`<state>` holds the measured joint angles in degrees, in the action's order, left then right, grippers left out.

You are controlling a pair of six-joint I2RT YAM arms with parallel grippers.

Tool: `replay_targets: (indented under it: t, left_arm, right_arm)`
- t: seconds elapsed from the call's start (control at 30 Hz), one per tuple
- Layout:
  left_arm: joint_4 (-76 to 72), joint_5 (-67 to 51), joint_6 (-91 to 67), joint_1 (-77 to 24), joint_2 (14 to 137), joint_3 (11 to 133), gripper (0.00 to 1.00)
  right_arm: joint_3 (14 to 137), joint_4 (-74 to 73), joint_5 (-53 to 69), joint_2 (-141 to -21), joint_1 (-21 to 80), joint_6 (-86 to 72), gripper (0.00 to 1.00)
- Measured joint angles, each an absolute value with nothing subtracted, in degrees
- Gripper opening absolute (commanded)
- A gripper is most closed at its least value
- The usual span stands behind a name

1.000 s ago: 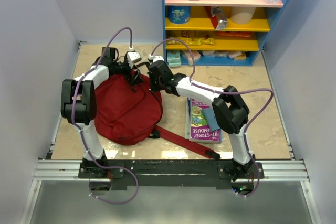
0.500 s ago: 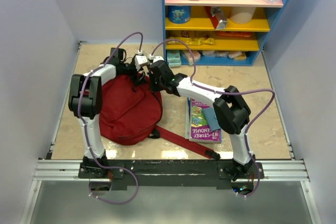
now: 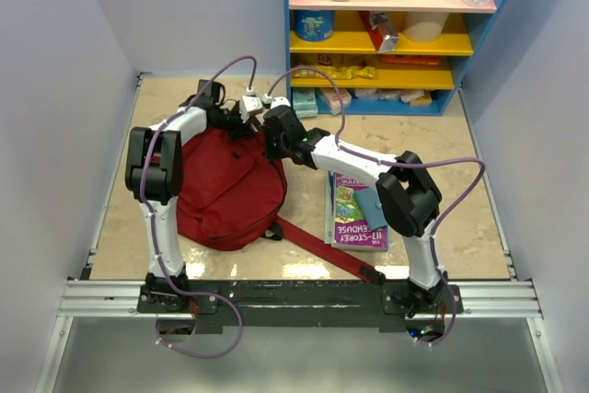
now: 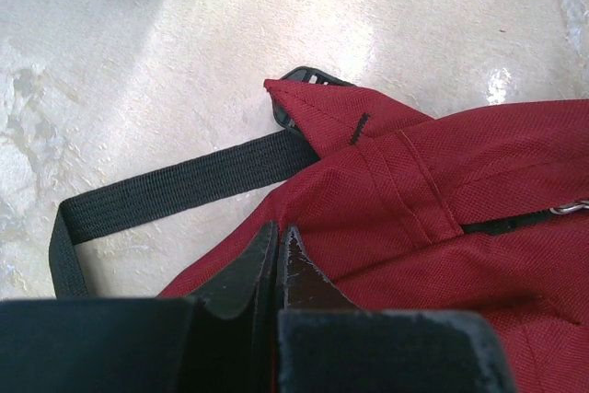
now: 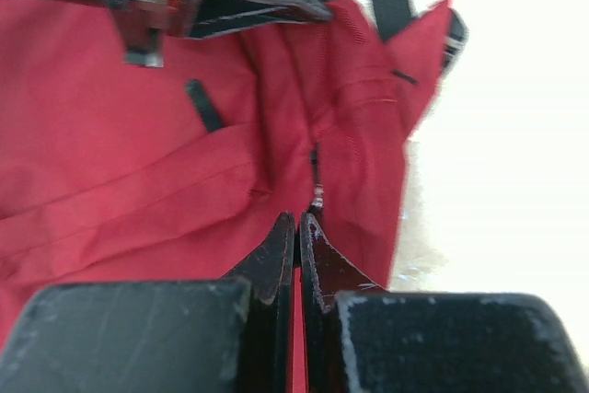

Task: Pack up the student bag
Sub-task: Unzip the student bag at the center of the board.

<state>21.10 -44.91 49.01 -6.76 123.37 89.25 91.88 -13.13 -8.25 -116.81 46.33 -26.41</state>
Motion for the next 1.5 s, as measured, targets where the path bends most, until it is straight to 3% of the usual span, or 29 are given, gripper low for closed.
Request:
replay_targets:
  t: [0.67,1.27,1.3,1.33,1.37,1.4,1.47,1.5]
  left_arm:
    - [21.6,-44.5,39.9,5.1,121.3,89.5,0.0]
    - [14.3,-37.6,28.4,7.4,113.2,83.6,0.0]
    - [14.1,-37.1,28.0,7.4,112.9,83.3,0.04]
    - [13.9,-36.8,27.9,7.5,112.7,82.9,0.15]
    - [13.8,-36.5,27.9,7.5,112.6,82.5,0.29]
    - [13.8,-36.4,27.9,7.5,112.5,82.3,0.51]
    - [13.8,-36.2,28.4,7.6,112.1,81.7,0.7]
    - [14.4,-36.3,28.4,7.9,111.8,81.6,0.86]
  right_arm:
    - [86.7,-15.6,-15.7,-110.2,45.9,-28.5,0.0]
    - [74.3,-14.1,-15.0,-101.6,47.0,-32.1,0.0]
    - [73.5,-13.8,-14.9,-101.3,47.3,-32.4,0.0]
    - [72.8,-13.6,-14.8,-101.0,47.6,-32.6,0.0]
    - [71.9,-13.4,-14.7,-100.4,48.0,-33.0,0.0]
    - [71.4,-13.3,-14.4,-100.1,48.2,-33.1,0.0]
    - [70.8,-13.4,-14.1,-99.5,48.7,-33.5,0.0]
    - [70.8,-13.4,-14.0,-99.4,48.8,-33.5,0.0]
